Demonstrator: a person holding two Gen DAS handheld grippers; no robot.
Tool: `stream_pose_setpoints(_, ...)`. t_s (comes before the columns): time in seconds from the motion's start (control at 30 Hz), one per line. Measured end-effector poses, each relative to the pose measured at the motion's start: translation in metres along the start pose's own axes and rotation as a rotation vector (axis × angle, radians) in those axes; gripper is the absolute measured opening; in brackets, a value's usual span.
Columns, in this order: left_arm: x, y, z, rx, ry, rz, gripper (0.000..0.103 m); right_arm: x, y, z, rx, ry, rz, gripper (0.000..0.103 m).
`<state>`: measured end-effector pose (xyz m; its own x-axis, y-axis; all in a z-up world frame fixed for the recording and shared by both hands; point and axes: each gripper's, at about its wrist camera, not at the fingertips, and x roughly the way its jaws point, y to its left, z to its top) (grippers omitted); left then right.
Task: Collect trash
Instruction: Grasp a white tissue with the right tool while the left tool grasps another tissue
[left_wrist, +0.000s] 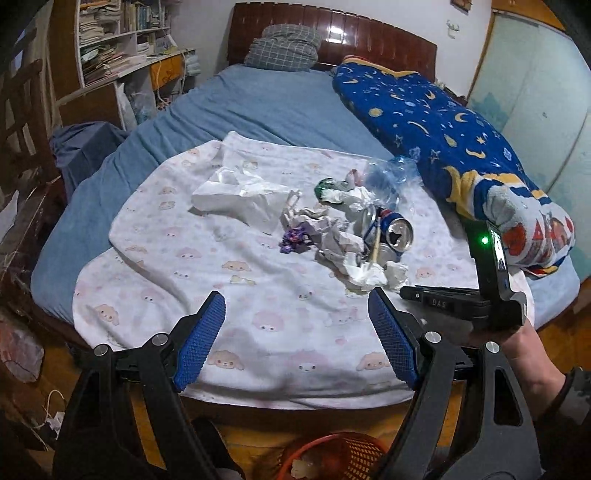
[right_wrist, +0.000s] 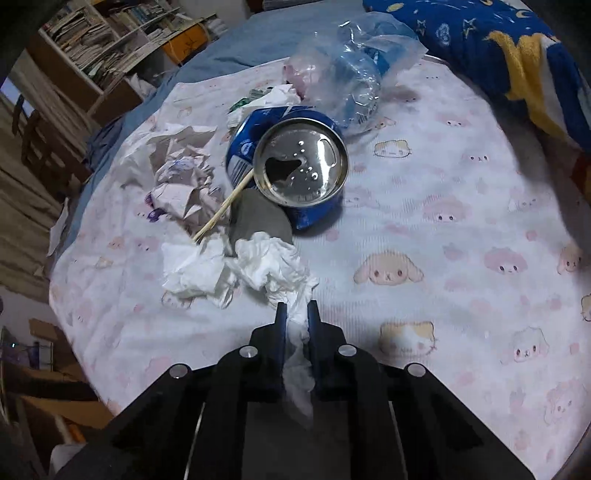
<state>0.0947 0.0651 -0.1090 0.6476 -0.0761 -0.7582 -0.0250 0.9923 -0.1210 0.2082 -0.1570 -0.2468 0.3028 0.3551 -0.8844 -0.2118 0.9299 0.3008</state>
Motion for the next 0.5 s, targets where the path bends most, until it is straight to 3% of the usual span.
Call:
stream_pose_setpoints(0.17, 0.019, -0.015, 0.002, 0.009, 0.031, -0.034, 0.080, -0.040, -0.010, -0.004, 0.033, -0.052, 0.022, 0.010)
stream_pose_setpoints(0.37, 0.089, -0.052, 0.011, 0.004, 0.126, -0.111, 0.080, -0.114, -0.036, -0.024, 0.086, -0.146, 0.048, 0.010)
stream_pose_setpoints(0.5, 0.123, -0.080, 0.013, 0.053, 0.143, -0.096, 0.080, -0.138, -0.058, -0.044, 0.117, -0.157, 0.052, 0.010)
